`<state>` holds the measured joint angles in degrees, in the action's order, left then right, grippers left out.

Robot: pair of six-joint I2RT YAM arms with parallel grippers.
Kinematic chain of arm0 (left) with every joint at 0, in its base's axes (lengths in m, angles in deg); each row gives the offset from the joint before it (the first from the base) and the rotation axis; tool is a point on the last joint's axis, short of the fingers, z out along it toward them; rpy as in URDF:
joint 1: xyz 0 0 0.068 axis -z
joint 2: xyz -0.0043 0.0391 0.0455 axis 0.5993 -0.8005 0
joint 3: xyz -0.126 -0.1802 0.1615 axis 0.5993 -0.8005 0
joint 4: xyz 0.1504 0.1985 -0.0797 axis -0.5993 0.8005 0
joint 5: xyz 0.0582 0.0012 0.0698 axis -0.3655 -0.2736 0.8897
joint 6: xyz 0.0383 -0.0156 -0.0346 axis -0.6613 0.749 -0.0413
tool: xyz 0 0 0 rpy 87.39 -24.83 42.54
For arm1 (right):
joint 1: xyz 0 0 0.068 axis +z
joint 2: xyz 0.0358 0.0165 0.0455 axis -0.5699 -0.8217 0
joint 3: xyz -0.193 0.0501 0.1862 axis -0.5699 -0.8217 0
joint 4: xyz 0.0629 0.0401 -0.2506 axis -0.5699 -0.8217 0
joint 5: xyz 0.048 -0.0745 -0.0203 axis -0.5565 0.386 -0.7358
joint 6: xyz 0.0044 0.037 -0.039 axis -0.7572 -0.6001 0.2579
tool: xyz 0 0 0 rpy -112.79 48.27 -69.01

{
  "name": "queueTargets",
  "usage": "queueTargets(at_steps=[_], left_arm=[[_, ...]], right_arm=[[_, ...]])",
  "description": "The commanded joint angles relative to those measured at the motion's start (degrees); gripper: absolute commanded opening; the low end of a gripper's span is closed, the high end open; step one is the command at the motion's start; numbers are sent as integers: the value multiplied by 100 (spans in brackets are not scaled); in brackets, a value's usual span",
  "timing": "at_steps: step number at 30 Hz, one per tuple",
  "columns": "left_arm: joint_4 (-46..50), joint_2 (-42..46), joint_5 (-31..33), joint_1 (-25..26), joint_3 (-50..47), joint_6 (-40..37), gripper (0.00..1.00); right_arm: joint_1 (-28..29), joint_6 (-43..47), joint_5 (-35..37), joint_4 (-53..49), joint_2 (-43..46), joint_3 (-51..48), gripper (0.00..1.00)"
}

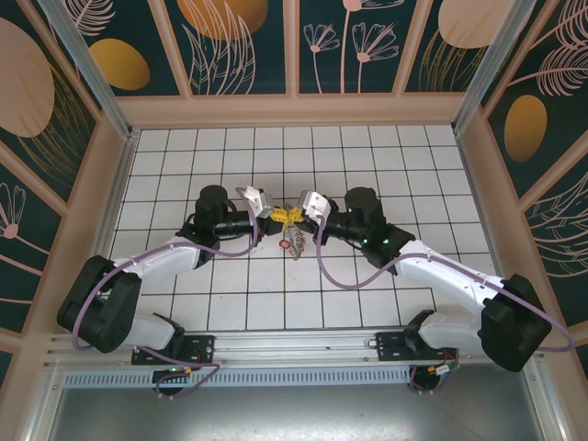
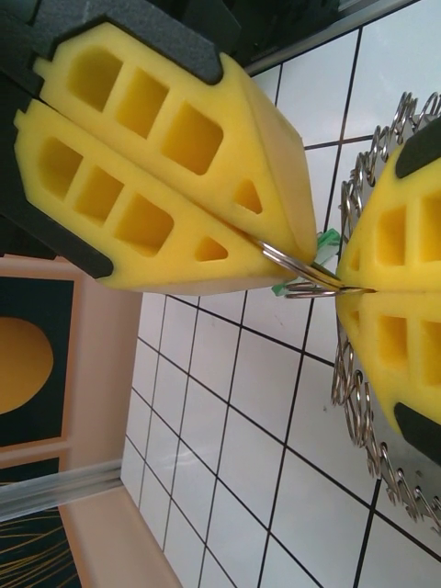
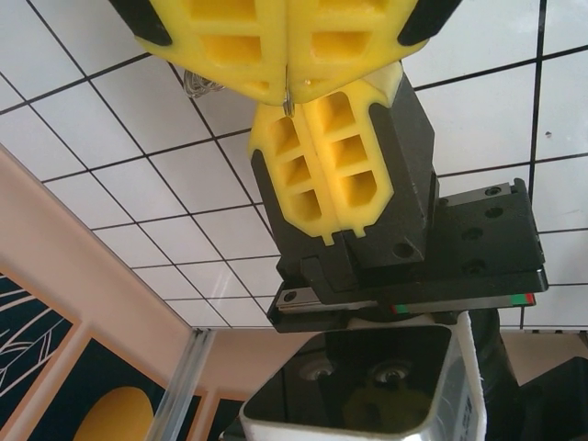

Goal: Put the keys on the keyring

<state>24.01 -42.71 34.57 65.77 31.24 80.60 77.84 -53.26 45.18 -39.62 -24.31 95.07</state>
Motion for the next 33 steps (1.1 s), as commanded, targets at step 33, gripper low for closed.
queueTargets(at_steps=[33], left_arm=[[-1559,-247,563,32,-398,606,0]], right_arm=[[253,-1634,1585,-236,-238,722,0]])
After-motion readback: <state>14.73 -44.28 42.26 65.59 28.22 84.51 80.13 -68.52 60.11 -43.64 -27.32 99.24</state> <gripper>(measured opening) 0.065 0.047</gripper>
